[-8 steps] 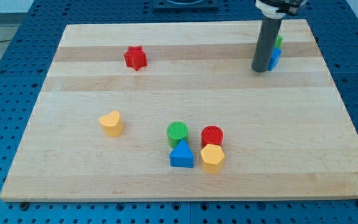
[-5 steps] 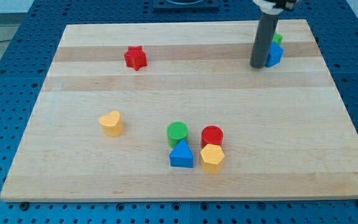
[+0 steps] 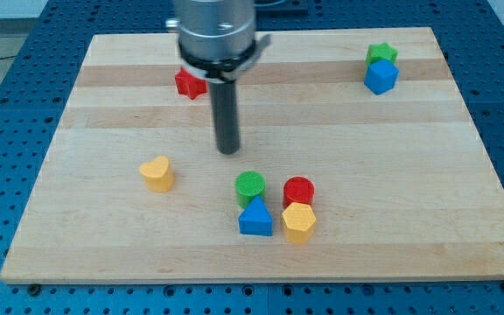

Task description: Move the yellow heart parallel to the left of the triangle

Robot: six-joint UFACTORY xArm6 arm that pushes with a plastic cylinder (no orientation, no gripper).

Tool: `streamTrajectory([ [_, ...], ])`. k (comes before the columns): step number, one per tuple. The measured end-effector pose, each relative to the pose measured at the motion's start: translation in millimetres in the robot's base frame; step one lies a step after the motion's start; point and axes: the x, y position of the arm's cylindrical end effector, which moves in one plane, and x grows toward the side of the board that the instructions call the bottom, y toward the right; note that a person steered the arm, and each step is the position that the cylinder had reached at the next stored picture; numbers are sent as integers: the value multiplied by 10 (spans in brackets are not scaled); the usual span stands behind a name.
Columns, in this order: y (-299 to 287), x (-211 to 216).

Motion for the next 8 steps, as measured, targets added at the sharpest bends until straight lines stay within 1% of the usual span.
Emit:
streamTrajectory([
  [1, -435, 67],
  [2, -648, 394],
  [4, -550, 968],
  [6, -360, 1450],
  [8, 111, 1535],
])
